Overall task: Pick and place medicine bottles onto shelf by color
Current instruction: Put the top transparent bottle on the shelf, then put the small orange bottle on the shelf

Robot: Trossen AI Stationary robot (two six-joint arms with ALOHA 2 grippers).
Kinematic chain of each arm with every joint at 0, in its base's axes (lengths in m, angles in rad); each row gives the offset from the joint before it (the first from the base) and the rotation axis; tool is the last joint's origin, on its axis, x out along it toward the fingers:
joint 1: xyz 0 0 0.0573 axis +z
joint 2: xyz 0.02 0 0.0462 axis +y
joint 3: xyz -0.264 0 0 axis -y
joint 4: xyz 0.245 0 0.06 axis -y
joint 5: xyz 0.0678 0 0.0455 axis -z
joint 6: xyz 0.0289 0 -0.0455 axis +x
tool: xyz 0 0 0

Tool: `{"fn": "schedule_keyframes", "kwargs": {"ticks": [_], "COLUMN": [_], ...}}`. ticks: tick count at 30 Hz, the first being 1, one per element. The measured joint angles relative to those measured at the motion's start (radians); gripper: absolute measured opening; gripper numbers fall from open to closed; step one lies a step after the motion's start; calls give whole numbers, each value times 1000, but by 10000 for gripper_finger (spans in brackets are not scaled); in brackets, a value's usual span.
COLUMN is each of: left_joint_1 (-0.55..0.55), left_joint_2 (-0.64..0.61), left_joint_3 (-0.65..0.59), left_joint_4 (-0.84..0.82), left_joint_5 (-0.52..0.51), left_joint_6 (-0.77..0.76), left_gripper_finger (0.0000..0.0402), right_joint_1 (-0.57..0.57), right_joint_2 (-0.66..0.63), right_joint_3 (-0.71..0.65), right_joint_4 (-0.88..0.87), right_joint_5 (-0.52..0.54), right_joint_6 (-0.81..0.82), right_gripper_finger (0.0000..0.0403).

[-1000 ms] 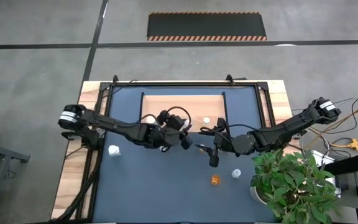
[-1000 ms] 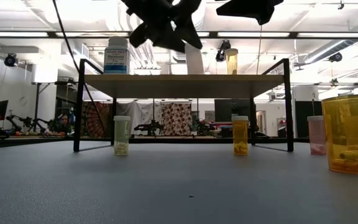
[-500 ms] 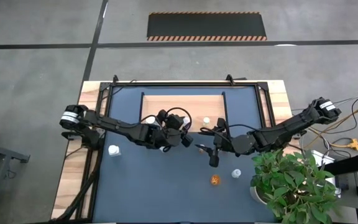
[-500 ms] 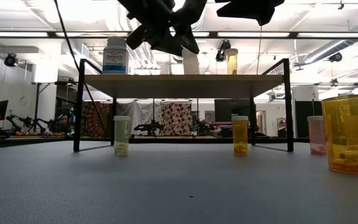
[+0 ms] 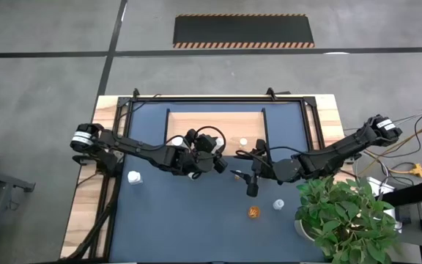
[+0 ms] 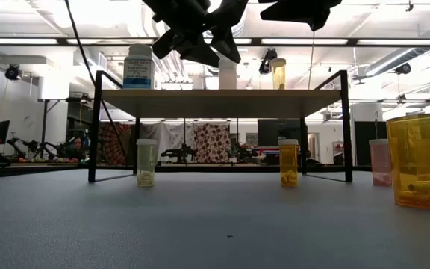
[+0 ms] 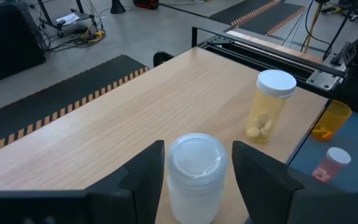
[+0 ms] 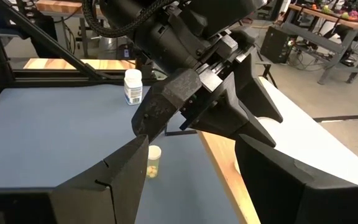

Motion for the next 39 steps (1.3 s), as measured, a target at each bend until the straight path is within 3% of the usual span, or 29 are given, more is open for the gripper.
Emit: {"fn": "schedule_keyframes", "kwargs": {"ticks": [4,9,18,27,32,39], "left_joint_1": [-2,-8,-30,-129,-181,-197], "left_joint_2": [-7,-40,-141,-194,-195,-217], "left_joint_3": [7,9,9,9,6,-16], "left_joint_4": [-2,-3,-19,27,26,26], "left_joint_5": [11,103,115,118,118,106], "left_joint_6": [1,30,104,439,613,708], "left_gripper_finger": [173,174,174,173,173,173], "right_joint_1": [0,0,0,21,46,56], "right_joint_2": [0,0,0,0,6,58], "right_joint_3": [0,0,1,85,147,161], "right_joint_4": [0,-2,-29,-393,-540,-551], "right_joint_5": [0,-11,-172,-376,-377,-339], "right_joint_6": [10,50,171,416,553,710], "right_gripper_finger": [231,231,231,231,231,231]}}
